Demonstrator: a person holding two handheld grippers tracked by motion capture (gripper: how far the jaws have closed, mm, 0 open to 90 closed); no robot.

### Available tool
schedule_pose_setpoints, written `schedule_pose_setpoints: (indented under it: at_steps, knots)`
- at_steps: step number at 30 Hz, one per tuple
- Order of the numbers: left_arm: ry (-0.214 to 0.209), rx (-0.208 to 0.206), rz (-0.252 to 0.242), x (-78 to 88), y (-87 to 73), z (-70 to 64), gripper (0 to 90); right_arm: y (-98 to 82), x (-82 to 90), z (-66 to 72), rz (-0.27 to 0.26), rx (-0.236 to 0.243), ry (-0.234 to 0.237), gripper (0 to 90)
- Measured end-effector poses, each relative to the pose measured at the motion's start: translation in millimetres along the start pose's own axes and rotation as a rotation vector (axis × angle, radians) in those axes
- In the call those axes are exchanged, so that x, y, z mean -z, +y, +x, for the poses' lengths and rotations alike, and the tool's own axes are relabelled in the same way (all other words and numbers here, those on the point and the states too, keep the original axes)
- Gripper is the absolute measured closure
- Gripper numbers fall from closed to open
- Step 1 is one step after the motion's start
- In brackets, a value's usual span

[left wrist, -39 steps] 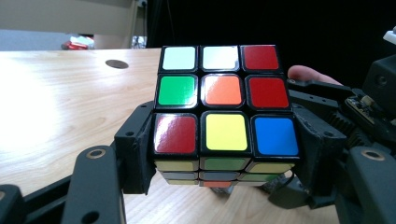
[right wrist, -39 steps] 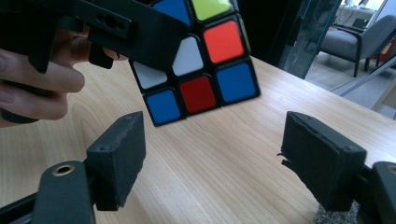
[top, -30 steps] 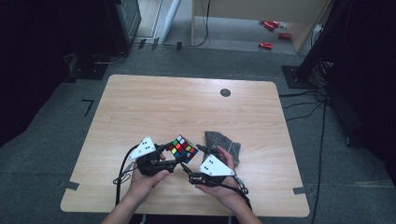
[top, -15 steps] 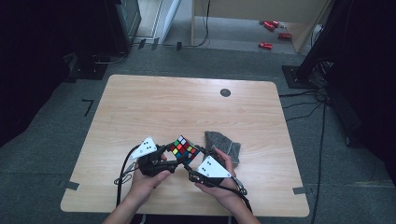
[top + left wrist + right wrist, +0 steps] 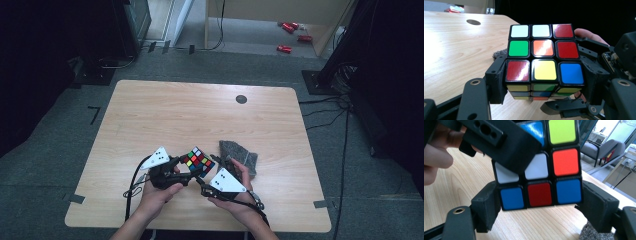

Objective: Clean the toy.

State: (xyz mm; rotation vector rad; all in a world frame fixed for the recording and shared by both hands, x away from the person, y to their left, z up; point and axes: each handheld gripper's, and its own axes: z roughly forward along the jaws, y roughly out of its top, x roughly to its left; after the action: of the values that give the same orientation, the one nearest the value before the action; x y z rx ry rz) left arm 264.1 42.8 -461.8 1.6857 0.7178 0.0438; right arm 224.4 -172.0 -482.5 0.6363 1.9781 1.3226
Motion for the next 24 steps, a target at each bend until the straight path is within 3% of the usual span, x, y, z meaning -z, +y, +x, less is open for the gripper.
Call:
schedule_pose_setpoints:
  at_steps: [4,11,17,22,24]
  knots:
    - [-0.006,0.004,0.009,-1.2,-0.2,0.0,34.9,0.0,1.6,1.9,-0.005,0.023,-0.006,33.3]
    - [-0.024,-0.009,-0.001,0.1,-0.2,2.9,32.8,1.2,2.3,1.9,-0.003,0.01,0.004,33.8]
    - [-0.004,-0.018,-0.032,5.3,2.0,5.3,28.3,0.6,2.0,0.2,0.016,0.009,-0.001,33.9]
    - [0.011,-0.041,-0.072,15.1,6.1,12.6,25.1,-2.4,4.5,-13.4,0.037,-0.048,-0.018,34.0]
    - [0.048,-0.083,-0.071,17.4,5.4,15.0,25.0,-2.2,5.9,-18.5,0.029,-0.072,-0.017,34.0]
